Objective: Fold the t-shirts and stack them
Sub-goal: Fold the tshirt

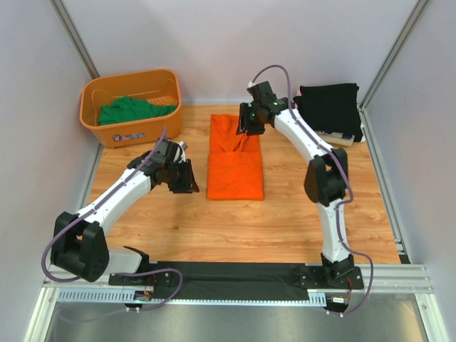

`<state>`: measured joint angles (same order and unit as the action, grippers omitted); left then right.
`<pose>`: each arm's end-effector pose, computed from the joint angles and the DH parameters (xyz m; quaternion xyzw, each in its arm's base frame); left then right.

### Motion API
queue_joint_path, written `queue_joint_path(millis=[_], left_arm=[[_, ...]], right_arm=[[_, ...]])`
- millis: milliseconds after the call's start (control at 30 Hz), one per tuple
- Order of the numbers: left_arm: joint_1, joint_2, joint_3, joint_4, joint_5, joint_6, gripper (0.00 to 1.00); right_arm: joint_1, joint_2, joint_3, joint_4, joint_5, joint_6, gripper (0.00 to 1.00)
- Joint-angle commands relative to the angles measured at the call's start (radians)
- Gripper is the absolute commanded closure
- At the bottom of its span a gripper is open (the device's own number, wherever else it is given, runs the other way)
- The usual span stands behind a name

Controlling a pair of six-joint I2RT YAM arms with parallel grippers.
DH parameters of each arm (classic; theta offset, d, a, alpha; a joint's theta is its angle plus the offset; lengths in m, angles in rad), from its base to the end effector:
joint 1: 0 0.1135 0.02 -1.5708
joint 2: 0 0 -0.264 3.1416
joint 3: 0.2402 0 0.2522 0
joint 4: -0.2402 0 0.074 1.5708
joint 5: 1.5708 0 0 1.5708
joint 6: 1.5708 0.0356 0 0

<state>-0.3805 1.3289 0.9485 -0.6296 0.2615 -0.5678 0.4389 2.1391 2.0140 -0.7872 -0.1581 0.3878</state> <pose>0.2418 -0.1066 0.2428 -0.0532 0.9519 -0.2367 0.1869 0.4316 0.2088 0.2786 -0.0496 0.9424 0.1979 0.2652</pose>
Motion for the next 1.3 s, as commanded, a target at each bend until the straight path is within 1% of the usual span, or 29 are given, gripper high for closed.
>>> queue_joint_path(millis=[0,33,67,100,133,233,267,400,633,700,767,833,1067,1267], left_arm=[[-0.017,0.027,-0.043,0.152,0.05,-0.04,0.52],[-0.021,0.038,-0.048,0.169,0.054,-0.044,0.5],[-0.03,0.061,-0.054,0.2,0.061,-0.05,0.46],[-0.04,0.07,-0.062,0.215,0.058,-0.056,0.43],[-0.04,0.081,-0.066,0.228,0.058,-0.057,0.41],[-0.046,0.121,-0.085,0.28,0.045,-0.07,0.36],[-0.047,0.137,-0.089,0.304,0.042,-0.078,0.36],[-0.047,0.191,-0.109,0.353,0.035,-0.093,0.36],[-0.047,0.265,-0.134,0.418,0.047,-0.121,0.42],[-0.047,0.273,-0.148,0.438,0.053,-0.13,0.45],[-0.047,0.282,-0.152,0.452,0.051,-0.138,0.49],[-0.047,0.288,-0.155,0.458,0.051,-0.141,0.5],[-0.047,0.302,-0.162,0.479,0.045,-0.144,0.52],[-0.047,0.309,-0.165,0.498,0.045,-0.138,0.57]], right_arm=[[0.003,-0.207,-0.261,0.112,-0.02,0.003,0.5],[0.001,-0.27,-0.381,0.14,-0.038,0.009,0.48],[0.003,-0.3,-0.449,0.153,-0.073,0.014,0.45],[0.003,-0.348,-0.551,0.181,-0.104,0.026,0.37],[0.003,-0.369,-0.605,0.193,-0.104,0.026,0.35],[0.001,-0.433,-0.731,0.247,-0.147,0.04,0.3],[0.001,-0.442,-0.803,0.265,-0.161,0.052,0.3],[0.003,-0.455,-0.92,0.347,-0.184,0.071,0.3],[0.003,-0.426,-0.992,0.399,-0.192,0.095,0.34],[0.001,-0.424,-0.997,0.402,-0.192,0.095,0.37],[0.001,-0.421,-1.003,0.404,-0.189,0.103,0.42],[0.003,-0.418,-1.02,0.405,-0.193,0.109,0.47],[0.003,-0.427,-1.069,0.428,-0.192,0.128,0.48],[0.001,-0.441,-1.095,0.44,-0.185,0.135,0.45]])
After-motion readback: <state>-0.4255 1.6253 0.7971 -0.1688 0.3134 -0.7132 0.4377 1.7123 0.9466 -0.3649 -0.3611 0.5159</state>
